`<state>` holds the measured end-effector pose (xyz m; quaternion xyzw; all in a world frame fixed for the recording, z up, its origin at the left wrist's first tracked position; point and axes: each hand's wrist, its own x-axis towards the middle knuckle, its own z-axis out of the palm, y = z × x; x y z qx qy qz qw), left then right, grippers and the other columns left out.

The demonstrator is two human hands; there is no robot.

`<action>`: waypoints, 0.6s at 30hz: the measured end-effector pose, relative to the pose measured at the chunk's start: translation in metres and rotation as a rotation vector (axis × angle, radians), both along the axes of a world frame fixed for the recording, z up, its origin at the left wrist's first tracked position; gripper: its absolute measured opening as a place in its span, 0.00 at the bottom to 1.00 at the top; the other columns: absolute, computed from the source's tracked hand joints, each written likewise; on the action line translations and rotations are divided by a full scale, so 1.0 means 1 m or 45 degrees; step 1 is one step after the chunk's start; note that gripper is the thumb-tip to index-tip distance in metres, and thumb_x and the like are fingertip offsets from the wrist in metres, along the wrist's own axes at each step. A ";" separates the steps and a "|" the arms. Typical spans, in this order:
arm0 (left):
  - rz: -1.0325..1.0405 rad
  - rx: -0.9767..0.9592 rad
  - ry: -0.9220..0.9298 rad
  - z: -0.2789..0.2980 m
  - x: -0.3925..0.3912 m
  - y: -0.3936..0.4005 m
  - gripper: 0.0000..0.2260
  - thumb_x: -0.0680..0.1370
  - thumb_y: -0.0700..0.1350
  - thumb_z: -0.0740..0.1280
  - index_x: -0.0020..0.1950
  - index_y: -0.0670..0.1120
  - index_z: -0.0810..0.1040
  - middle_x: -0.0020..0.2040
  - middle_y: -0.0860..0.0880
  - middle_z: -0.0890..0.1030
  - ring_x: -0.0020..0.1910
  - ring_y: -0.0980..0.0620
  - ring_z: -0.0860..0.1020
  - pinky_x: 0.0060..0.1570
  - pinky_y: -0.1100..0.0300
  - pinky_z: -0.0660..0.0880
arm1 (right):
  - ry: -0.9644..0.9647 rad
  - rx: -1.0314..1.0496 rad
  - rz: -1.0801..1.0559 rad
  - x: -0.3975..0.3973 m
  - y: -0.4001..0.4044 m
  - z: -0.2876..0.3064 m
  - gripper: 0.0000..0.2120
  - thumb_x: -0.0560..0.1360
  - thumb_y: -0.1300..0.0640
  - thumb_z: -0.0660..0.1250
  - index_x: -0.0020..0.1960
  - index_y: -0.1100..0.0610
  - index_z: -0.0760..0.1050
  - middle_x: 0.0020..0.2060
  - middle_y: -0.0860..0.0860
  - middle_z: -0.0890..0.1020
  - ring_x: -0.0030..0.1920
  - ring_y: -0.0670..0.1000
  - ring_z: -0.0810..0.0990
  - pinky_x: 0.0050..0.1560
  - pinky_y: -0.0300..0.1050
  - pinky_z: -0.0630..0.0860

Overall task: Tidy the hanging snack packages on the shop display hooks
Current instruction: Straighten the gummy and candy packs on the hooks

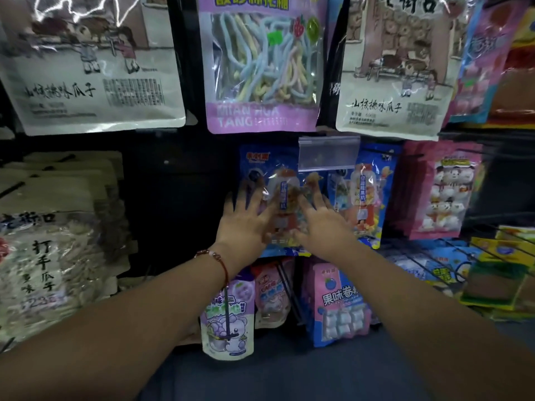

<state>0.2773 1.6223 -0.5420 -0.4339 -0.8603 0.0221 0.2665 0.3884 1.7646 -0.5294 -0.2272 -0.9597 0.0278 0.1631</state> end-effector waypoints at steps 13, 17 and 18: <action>-0.086 -0.009 -0.204 0.003 0.002 -0.004 0.39 0.78 0.54 0.65 0.81 0.58 0.44 0.81 0.45 0.36 0.79 0.35 0.45 0.74 0.39 0.57 | -0.074 -0.106 0.002 0.007 0.001 0.013 0.42 0.77 0.42 0.67 0.81 0.45 0.44 0.80 0.52 0.38 0.77 0.62 0.59 0.73 0.61 0.65; -0.121 -0.053 -0.170 0.008 0.009 -0.020 0.37 0.78 0.55 0.64 0.81 0.57 0.47 0.82 0.42 0.41 0.72 0.38 0.63 0.67 0.45 0.68 | -0.160 -0.132 0.006 0.030 -0.002 0.022 0.44 0.78 0.41 0.65 0.82 0.48 0.40 0.81 0.55 0.41 0.80 0.60 0.52 0.77 0.61 0.53; -0.119 -0.072 -0.178 0.011 0.011 -0.025 0.36 0.78 0.56 0.64 0.81 0.56 0.49 0.82 0.42 0.43 0.71 0.38 0.64 0.66 0.45 0.69 | -0.185 -0.136 0.009 0.037 -0.004 0.023 0.43 0.79 0.42 0.64 0.82 0.48 0.40 0.81 0.56 0.41 0.80 0.61 0.50 0.78 0.61 0.50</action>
